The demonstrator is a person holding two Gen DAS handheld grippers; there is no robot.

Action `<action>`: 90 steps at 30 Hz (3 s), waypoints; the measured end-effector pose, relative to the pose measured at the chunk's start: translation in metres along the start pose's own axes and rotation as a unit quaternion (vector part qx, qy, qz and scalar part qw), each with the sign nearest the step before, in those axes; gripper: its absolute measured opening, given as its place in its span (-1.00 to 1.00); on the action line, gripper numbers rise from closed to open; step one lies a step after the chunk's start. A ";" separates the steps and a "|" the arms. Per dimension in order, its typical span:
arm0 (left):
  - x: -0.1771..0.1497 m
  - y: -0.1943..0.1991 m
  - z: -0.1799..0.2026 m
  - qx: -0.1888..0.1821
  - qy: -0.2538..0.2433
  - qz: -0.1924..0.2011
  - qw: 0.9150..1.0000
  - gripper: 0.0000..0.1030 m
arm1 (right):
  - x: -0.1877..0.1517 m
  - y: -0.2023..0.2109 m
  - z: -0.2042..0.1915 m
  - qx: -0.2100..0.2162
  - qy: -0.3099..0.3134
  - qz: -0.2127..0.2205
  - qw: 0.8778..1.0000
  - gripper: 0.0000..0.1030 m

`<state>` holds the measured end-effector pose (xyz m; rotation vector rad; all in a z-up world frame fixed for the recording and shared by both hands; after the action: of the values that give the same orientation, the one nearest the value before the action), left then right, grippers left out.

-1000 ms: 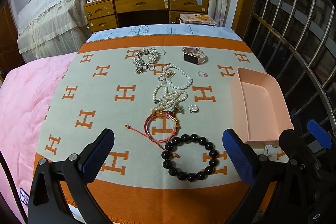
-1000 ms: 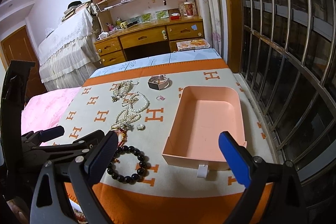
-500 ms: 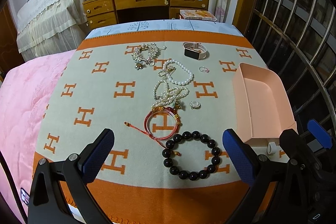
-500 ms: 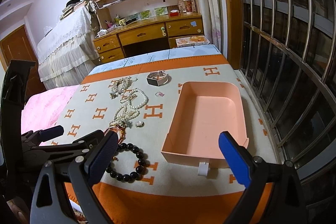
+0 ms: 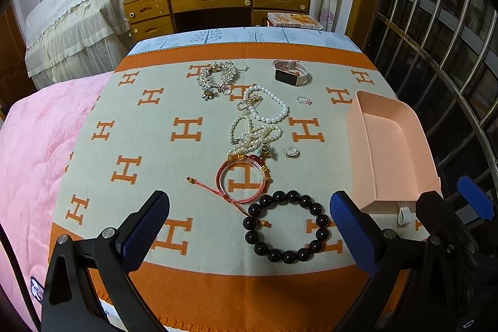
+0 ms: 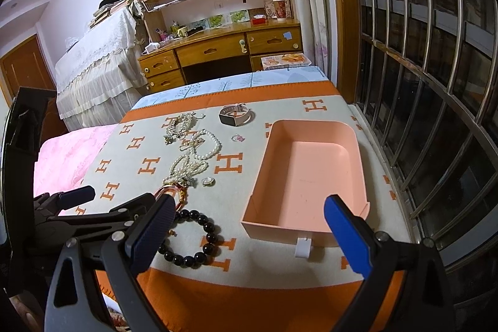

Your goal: Organize jewelry

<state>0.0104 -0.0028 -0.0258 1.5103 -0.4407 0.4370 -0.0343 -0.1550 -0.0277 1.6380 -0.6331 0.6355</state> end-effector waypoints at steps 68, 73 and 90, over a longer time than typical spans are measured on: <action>0.221 -0.213 -0.130 -0.028 0.008 -0.153 0.988 0.90 | 0.108 -0.273 -0.087 0.026 0.147 -0.277 0.949 -0.35; 0.231 -0.230 -0.111 -0.026 -0.034 -0.168 0.985 0.90 | 0.099 -0.266 -0.095 0.011 0.193 -0.266 0.944 -0.84; 0.239 -0.254 -0.074 -0.044 -0.108 -0.186 0.976 0.43 | 0.100 -0.260 -0.074 0.065 0.107 -0.284 0.951 -0.84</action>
<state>0.3484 0.0682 -0.1150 1.5191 -0.3299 -0.0400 0.2158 -0.0507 -0.1254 1.7371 0.0520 0.4229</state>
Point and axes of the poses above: each gripper's, at about its wrist camera, not at the fingertips, and y roughly against the way its jaws point, z to its right, x to its top, the point moved 1 cm from there along -y, roughly the way its jaws point, and after that the axes turned 3 degrees about -z, right-handed, at the moved point
